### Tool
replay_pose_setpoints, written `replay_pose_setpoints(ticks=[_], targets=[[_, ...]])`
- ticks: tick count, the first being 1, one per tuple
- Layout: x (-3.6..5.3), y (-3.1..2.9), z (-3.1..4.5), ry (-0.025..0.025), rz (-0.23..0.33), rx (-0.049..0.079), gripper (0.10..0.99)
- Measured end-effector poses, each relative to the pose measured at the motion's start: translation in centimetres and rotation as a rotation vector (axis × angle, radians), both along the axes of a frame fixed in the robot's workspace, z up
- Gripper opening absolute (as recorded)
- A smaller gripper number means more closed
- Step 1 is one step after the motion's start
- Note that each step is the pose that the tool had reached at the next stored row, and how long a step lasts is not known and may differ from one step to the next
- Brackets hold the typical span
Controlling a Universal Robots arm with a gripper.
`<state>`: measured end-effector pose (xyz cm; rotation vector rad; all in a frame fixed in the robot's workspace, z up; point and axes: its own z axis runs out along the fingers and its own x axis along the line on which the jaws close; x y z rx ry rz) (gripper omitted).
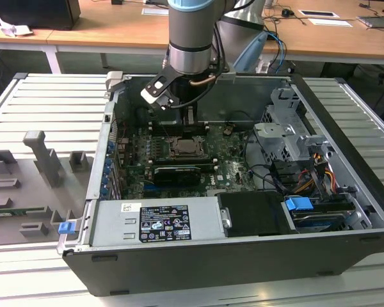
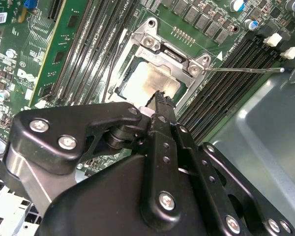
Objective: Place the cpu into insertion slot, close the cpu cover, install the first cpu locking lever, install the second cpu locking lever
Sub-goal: 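Install the first cpu locking lever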
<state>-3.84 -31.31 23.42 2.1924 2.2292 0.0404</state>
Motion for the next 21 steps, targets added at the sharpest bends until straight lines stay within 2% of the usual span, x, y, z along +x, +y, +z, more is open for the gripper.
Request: replay_pose_setpoints(ticks=[12,16,21], targets=[[0.0,0.0,1.73,-0.0001,0.0,0.0,0.106],[0.0,0.0,2.63,-0.0001,0.0,0.0,0.106],[0.0,0.0,3.34,-0.0001,0.0,0.0,0.106]])
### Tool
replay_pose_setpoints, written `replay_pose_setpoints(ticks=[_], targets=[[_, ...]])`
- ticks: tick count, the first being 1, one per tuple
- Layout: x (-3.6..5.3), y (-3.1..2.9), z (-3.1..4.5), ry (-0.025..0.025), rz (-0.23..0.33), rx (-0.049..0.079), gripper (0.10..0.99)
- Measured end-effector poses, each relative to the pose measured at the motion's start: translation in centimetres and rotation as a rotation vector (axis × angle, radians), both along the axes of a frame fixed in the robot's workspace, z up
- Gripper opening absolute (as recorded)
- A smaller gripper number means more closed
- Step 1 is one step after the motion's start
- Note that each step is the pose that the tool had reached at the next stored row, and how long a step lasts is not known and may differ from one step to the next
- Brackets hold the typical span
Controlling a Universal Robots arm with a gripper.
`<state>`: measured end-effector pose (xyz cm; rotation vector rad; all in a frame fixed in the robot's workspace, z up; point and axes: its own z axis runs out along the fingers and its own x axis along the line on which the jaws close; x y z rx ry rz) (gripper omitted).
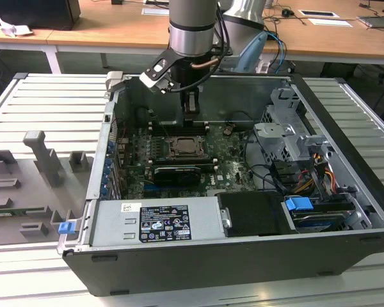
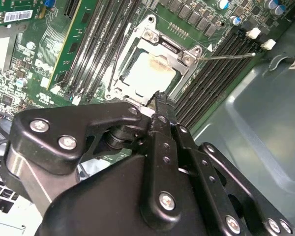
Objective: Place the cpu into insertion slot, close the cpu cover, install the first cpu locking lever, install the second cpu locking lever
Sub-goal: 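Install the first cpu locking lever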
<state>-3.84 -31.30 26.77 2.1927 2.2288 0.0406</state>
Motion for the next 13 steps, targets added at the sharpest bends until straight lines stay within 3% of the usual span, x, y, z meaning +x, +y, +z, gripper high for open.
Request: replay_pose_setpoints(ticks=[6,9,13], targets=[[0.0,0.0,0.94,0.0,0.0,0.0,0.106],[0.0,0.0,1.0,-0.0001,0.008,0.0,0.106],[0.0,0.0,0.97,0.0,0.11,0.0,0.106]])
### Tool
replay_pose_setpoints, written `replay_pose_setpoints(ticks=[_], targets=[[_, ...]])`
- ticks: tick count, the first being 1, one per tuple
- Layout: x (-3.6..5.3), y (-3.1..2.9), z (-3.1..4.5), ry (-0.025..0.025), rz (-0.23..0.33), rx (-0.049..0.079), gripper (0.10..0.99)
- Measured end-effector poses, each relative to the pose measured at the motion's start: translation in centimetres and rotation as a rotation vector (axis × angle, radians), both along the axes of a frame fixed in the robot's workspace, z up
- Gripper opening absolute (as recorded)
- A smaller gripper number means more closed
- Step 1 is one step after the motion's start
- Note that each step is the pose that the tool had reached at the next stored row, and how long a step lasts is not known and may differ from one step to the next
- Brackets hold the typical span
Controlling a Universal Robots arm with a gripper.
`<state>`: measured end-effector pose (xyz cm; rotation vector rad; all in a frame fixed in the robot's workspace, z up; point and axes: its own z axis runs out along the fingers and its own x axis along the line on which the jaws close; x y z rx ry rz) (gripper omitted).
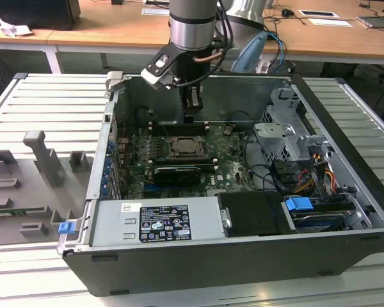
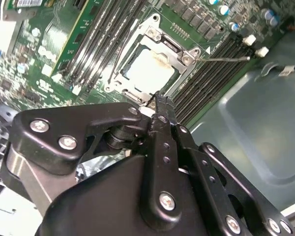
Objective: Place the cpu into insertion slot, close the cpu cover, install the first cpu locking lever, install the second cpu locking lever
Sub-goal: 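Install the first cpu locking lever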
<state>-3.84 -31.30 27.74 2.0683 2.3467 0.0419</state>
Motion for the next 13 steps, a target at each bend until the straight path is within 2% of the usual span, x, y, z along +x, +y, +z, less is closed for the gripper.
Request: replay_pose_setpoints(ticks=[13], targets=[[0.0,0.0,-0.02,0.0,0.32,0.0,0.106]])
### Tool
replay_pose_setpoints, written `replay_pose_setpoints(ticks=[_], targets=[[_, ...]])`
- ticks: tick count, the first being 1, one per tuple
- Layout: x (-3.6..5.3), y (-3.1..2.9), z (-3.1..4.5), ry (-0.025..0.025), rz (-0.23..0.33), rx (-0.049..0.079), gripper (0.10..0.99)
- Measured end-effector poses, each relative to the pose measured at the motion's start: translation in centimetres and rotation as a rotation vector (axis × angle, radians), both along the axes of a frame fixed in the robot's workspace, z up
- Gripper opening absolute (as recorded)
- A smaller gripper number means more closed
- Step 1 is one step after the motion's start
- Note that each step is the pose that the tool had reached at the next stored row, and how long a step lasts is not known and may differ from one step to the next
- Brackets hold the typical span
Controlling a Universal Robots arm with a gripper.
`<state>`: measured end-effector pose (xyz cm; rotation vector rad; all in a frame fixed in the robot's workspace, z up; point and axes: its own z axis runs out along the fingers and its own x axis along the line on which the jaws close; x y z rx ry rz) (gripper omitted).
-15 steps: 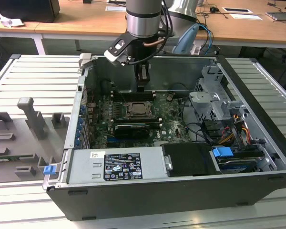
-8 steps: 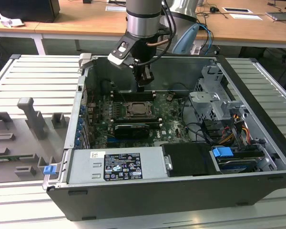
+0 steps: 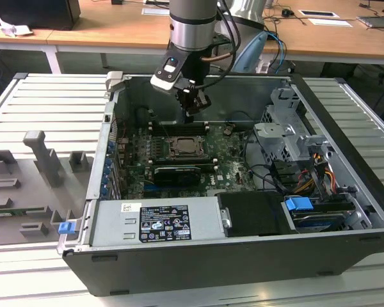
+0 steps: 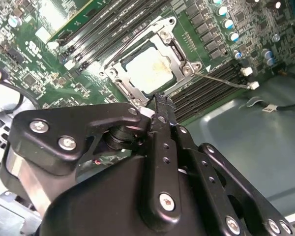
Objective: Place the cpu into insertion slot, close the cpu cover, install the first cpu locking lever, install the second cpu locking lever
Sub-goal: 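Install the first cpu locking lever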
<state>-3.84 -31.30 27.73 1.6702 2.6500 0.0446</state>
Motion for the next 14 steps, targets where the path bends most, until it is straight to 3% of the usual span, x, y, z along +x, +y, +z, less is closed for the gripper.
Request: replay_pose_setpoints(ticks=[9,14], targets=[[0.0,0.0,0.0,0.0,0.105,0.0,0.106],[0.0,0.0,-0.01,0.0,0.197,0.0,0.106]])
